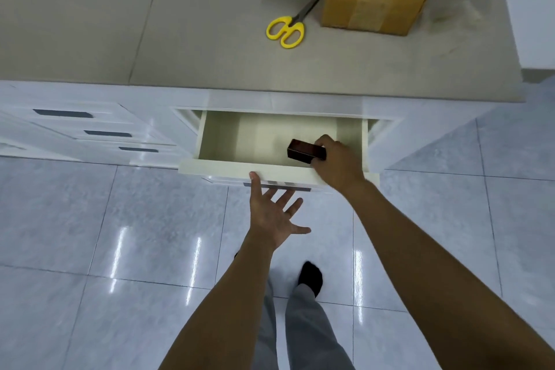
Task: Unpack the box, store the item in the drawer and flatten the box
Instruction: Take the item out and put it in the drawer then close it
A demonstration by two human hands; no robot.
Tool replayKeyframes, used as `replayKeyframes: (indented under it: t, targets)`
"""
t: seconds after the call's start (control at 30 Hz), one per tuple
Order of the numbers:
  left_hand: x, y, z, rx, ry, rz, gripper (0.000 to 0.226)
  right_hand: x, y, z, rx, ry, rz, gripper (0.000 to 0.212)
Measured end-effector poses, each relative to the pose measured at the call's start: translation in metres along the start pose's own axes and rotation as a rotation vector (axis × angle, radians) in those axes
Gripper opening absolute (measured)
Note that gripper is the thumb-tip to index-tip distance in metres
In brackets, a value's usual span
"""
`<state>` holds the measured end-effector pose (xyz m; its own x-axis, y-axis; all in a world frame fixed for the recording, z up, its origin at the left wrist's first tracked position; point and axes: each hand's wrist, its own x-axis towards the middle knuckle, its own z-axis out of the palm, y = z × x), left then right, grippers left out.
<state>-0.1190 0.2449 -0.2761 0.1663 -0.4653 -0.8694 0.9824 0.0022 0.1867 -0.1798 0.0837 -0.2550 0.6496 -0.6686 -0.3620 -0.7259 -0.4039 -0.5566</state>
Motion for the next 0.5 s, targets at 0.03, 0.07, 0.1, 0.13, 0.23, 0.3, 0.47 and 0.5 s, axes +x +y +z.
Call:
replayKeyframes:
  t: [0.03,0.07,0.1,0.13,0.23,0.3,0.47,0.5]
  targets:
    - [0.001,0.000,-0.001,-0.001,0.000,0.000,0.093,0.008,0.001,-0.003,-0.003,-0.108,0.048,0.029]
    - [0.001,0.000,-0.001,-0.003,0.002,0.001,0.094,0.014,0.002,-0.004,-0.035,-0.211,0.063,0.030]
    - [0.000,0.000,-0.002,-0.006,0.006,0.002,0.094,0.017,0.002,-0.003,-0.085,-0.290,0.066,0.032]
    - [0.000,0.000,-0.002,-0.008,0.008,0.001,0.094,0.018,0.003,-0.002,-0.140,-0.339,0.074,0.035]
    - [-0.002,0.001,0.000,-0.008,0.006,-0.006,0.095,0.015,0.006,0.000,-0.216,-0.350,0.097,0.043]
    - [-0.005,0.002,0.002,-0.015,0.002,-0.010,0.094,0.010,0.006,-0.001,-0.226,-0.321,0.079,0.045]
    - [-0.018,0.003,0.006,-0.130,-0.061,-0.029,0.085,0.004,0.003,-0.006,-0.244,-0.320,0.069,0.049]
    - [-0.021,0.003,0.007,-0.146,-0.079,-0.031,0.084,0.003,0.001,-0.008,-0.258,-0.333,0.061,0.049]
